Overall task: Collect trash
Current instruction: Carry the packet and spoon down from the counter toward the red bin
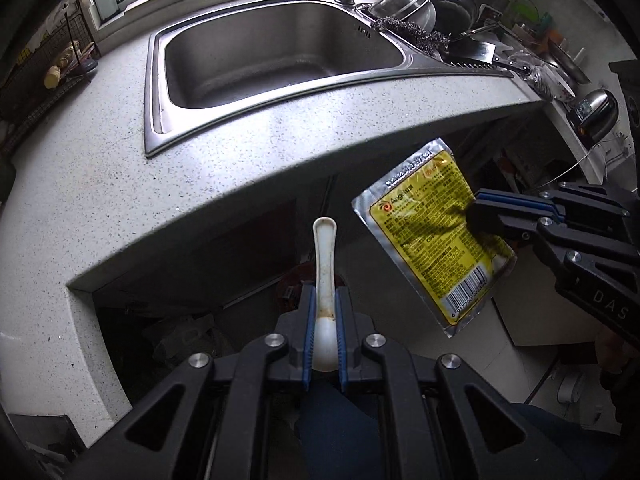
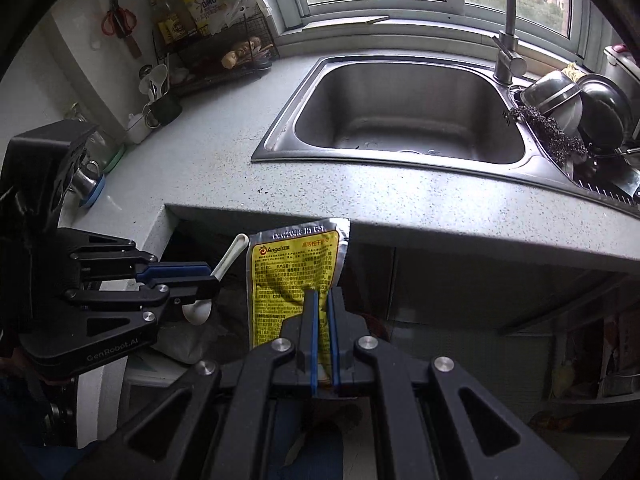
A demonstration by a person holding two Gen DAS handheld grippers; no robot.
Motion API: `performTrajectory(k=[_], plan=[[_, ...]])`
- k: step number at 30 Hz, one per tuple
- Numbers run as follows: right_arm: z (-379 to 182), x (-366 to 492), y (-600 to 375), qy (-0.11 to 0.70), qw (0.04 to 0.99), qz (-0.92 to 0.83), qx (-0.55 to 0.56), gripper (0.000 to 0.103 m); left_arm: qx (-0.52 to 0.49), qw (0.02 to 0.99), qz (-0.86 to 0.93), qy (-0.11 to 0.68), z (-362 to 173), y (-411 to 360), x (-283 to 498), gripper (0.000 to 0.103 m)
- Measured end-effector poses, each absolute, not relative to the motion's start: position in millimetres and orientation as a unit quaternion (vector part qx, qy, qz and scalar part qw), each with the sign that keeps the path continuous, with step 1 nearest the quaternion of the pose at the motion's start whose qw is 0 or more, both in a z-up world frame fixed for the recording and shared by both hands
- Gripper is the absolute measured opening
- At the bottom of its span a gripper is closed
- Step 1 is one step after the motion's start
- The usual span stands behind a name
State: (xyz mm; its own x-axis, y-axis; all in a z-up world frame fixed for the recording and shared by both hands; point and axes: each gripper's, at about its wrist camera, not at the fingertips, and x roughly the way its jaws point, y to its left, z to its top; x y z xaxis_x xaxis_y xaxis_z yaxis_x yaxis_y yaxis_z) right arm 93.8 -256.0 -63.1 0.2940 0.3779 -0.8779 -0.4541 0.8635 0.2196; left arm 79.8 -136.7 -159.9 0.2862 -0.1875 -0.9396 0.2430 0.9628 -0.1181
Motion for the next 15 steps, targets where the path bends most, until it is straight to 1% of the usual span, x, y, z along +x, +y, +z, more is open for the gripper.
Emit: performTrajectory(k=[8,15], plan=[[-117.5,91.3,-262.1,0.579,0.778,0.242,-0.022,0.004,0.022,0.766,-0.144,0.626,-235.7,-143.9,86.0,0.008],[-172.4,95.8,-265.6,0.601,0.766,0.228,-0.015,0.004,0.015,0.749,-0.156,0.644,-300.9,-151.8,98.7,0.008]])
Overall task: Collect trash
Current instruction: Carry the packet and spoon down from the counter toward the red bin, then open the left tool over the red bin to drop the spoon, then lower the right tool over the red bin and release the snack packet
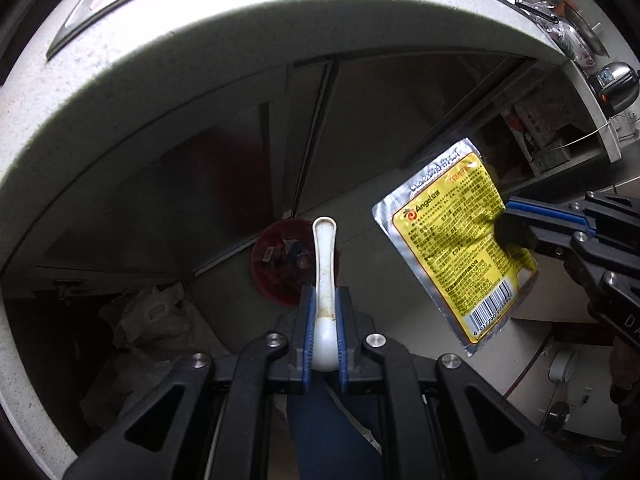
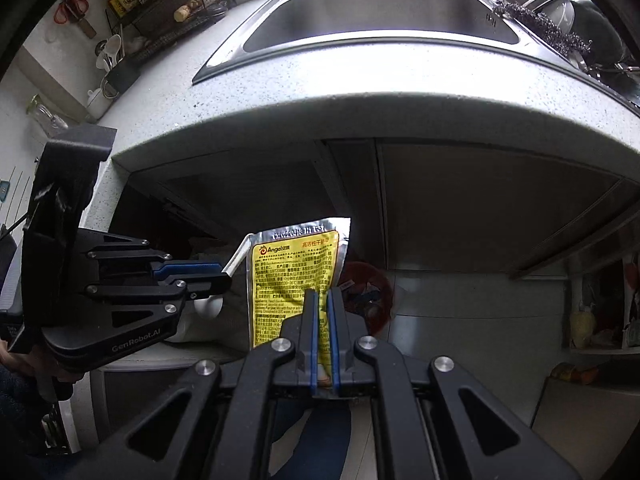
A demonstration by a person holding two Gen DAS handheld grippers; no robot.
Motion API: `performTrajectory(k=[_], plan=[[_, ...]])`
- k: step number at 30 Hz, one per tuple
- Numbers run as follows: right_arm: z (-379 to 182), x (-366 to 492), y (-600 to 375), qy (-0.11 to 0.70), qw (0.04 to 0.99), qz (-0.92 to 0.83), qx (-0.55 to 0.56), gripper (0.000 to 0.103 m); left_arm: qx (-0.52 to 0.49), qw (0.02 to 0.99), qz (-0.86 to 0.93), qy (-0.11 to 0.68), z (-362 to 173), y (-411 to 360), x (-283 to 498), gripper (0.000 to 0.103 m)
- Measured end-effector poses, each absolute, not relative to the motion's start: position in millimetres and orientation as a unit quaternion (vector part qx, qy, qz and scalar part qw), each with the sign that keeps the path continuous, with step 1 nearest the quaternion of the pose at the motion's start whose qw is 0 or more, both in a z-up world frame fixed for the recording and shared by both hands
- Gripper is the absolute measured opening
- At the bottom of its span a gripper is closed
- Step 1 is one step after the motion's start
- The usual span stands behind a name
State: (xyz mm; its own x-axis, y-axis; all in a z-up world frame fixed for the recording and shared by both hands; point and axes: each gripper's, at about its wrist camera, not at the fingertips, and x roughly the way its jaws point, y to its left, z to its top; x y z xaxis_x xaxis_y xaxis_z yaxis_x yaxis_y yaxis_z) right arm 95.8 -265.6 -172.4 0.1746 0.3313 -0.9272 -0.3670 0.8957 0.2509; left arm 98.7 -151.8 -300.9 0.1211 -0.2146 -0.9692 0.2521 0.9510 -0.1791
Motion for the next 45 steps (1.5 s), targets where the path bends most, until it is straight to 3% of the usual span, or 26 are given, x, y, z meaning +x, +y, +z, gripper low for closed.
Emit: performTrajectory(k=[13,15,20,24,26,34,45], plan=[[-224.8,109.5,-278.0,0.612,0.768,0.189,-0.006,0.004,0.028,0.733,-0.186,0.654,-391.4,-167.7,125.1,0.008],[-226.2,109.6,-280.6,0.611,0.77,0.185,-0.01,0.004,0.029,0.735,-0.184,0.652,-394.9,-168.7,125.7,0.014],[-228.7,106.2,-287.4,0.616,0.768,0.177,-0.004,0.004,0.04,0.742,-0.184,0.643,-389.4,-169.0,120.3,0.051],[-225.5,103.1,-287.8,0.616,0.767,0.179,-0.002,0.004,0.049,0.753,-0.19,0.629,-369.1,-169.9,115.2,0.065],[-223.5,103.0,-282.3,0.616,0.766,0.183,-0.003,0.004,0.049,0.758,-0.189,0.623,-360.2,-166.1,113.4,0.079],[-230.6,111.6,-286.9,0.607,0.768,0.203,-0.008,0.004,0.018,0.789,-0.171,0.589,-332.0,-148.1,103.3,0.092],[-271.8,120.4,-255.0,0.613,0.756,0.225,-0.04,0.004,0.02,0.792,-0.102,0.601,-354.6,-118.1,103.5,0.103]])
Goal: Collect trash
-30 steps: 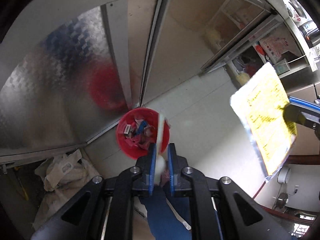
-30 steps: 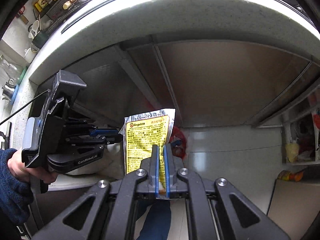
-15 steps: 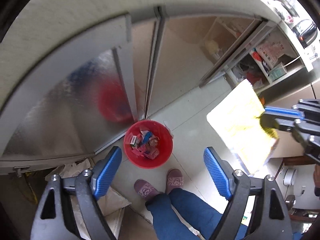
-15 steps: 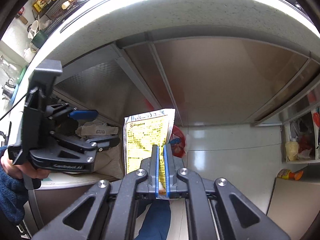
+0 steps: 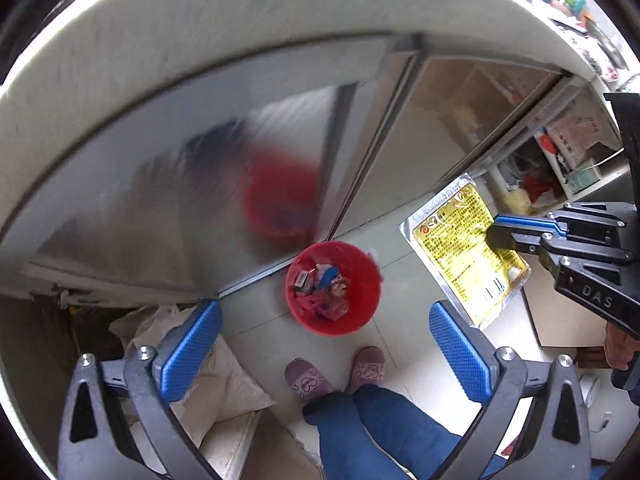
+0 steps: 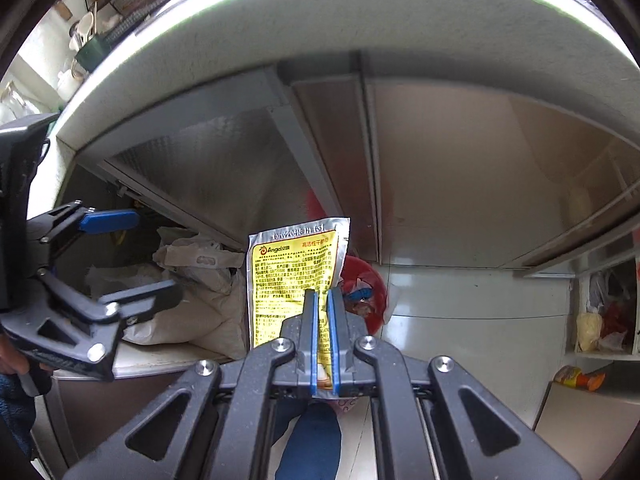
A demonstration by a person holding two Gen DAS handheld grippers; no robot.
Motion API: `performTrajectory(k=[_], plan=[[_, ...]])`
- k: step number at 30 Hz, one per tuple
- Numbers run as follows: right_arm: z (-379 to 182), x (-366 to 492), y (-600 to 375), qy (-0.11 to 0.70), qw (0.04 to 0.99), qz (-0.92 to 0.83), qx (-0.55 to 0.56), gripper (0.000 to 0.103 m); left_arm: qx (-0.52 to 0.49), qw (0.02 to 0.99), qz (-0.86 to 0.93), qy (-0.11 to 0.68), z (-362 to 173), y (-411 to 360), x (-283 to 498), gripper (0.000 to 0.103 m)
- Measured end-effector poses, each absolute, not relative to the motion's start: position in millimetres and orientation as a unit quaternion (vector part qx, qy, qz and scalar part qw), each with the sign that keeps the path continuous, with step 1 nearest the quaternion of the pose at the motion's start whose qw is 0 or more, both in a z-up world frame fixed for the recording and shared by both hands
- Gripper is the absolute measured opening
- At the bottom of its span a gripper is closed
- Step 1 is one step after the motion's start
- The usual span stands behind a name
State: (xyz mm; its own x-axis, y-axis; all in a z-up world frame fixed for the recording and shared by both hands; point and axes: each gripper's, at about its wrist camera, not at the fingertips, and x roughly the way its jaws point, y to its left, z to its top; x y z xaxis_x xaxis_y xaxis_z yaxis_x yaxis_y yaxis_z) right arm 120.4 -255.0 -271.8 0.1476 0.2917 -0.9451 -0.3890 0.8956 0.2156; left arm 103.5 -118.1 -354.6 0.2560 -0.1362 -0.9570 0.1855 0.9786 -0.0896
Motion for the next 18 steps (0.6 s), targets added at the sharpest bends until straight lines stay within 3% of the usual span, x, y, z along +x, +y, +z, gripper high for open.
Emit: performTrajectory(k=[16,17,18], plan=[[-358.4,122.4,-233.1,0.646,0.732,0.21,-0.055,0.006,0.012,0.784,-0.062,0.618,-396.7,-82.7,97.3,0.103],[-359.9,122.1,-232.9,0.642,0.737,0.206,-0.057,0.007,0.011,0.785,-0.059,0.616,-396.9,-81.9,97.2,0.103],[-360.3,120.6,-229.8,0.638,0.742,0.197,-0.067,0.014,0.011,0.784,-0.056,0.619,-396.5,-80.6,97.7,0.103]])
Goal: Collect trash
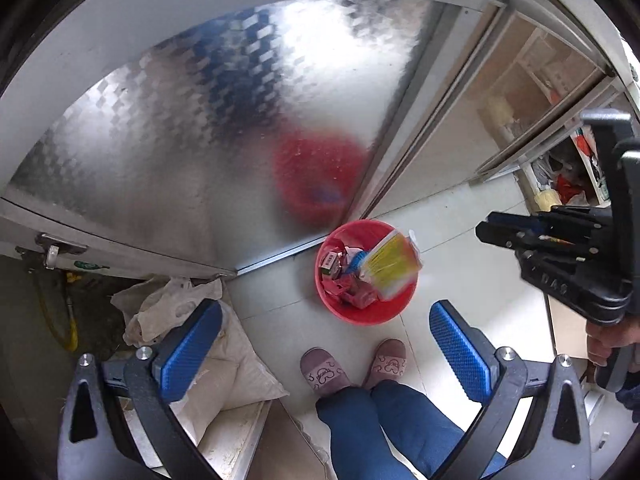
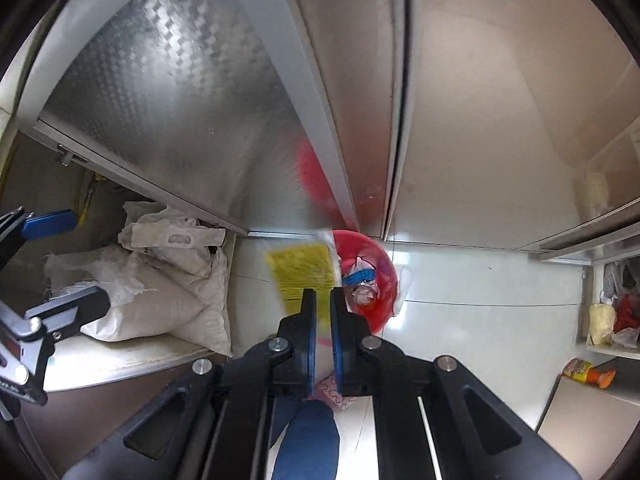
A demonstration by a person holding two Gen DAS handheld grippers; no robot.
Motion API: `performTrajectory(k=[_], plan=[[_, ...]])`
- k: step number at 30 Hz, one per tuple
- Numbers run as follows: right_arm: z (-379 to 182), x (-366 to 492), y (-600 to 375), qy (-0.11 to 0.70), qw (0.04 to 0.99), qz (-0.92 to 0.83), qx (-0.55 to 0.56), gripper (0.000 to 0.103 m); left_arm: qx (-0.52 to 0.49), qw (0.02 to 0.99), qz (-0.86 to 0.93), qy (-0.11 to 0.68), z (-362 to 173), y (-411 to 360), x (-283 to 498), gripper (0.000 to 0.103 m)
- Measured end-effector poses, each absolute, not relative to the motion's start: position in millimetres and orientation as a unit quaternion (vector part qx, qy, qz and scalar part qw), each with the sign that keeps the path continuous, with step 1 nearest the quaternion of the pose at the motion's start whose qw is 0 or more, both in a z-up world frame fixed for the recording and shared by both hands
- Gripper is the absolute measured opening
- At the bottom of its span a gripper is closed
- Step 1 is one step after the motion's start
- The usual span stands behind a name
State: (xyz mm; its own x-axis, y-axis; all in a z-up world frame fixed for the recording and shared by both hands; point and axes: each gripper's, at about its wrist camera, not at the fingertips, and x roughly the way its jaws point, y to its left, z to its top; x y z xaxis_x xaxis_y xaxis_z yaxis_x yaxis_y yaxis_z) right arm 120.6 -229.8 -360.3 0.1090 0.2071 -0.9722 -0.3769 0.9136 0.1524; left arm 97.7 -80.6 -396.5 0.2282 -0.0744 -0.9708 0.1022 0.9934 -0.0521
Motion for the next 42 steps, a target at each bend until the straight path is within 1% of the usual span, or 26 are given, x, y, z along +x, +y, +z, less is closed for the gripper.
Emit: performTrajectory(k=[1,2,3,5,6,7,8,9,13,15,16,17,28,35,39,42], plan=[[-361.5,120.5,-234.4,0.64,0.741,0.191,-0.07,0.02,0.012,0.783,-0.055,0.619,-395.7,-80.0,97.7,0.103],[-361.8,120.1,-234.8,0.644,0.738,0.19,-0.064,0.03,0.014,0.784,-0.054,0.618,-394.1,-79.7,97.7,0.103],[-360.4,120.2,-235.2,0.648,0.736,0.19,-0.058,0.035,0.015,0.785,-0.055,0.617,-391.0,-79.2,97.8,0.103],[-352.5,117.0,-234.0,0.644,0.738,0.189,-0.063,0.036,0.012,0.785,-0.058,0.617,-387.2,-76.9,97.9,0.103],[-344.0,115.9,-232.1,0.642,0.739,0.191,-0.066,0.045,0.011,0.784,-0.058,0.617,-383.4,-76.2,98.3,0.103],[-335.6,114.8,-232.4,0.64,0.741,0.194,-0.065,0.05,0.011,0.783,-0.059,0.619,-380.1,-75.0,98.5,0.103],[-325.7,113.0,-232.5,0.636,0.743,0.196,-0.062,0.061,0.01,0.782,-0.059,0.62,-374.4,-73.6,98.4,0.103],[-316.4,114.5,-232.5,0.633,0.746,0.198,-0.06,0.067,0.008,0.783,-0.059,0.619,-368.1,-71.8,98.4,0.103],[-274.1,112.1,-230.4,0.62,0.759,0.191,-0.045,0.078,0.003,0.792,-0.065,0.607,-334.3,-65.4,93.6,0.103],[-250.0,111.3,-233.4,0.613,0.767,0.187,-0.035,0.092,0.006,0.797,-0.069,0.601,-315.4,-62.9,91.2,0.103],[-235.1,110.5,-234.6,0.605,0.774,0.186,-0.029,0.095,0.008,0.8,-0.071,0.596,-305.3,-61.7,89.7,0.103],[-220.3,108.6,-235.4,0.596,0.781,0.182,-0.026,0.102,0.009,0.803,-0.071,0.592,-296.3,-60.9,88.3,0.103],[-97.8,88.5,-230.4,0.533,0.829,0.168,-0.021,0.103,0.0,0.853,-0.072,0.517,-177.4,-66.4,70.0,0.103],[-50.2,74.4,-240.0,0.495,0.85,0.174,-0.049,0.103,-0.005,0.882,-0.047,0.469,-107.3,-91.3,43.8,0.103],[-20.4,53.5,-250.3,0.468,0.865,0.169,-0.062,0.103,0.01,0.891,-0.041,0.452,-82.7,-113.5,14.8,0.103],[-9.6,38.4,-256.5,0.457,0.87,0.169,-0.075,0.103,0.013,0.893,-0.029,0.449,-68.6,-124.5,-0.7,0.103]])
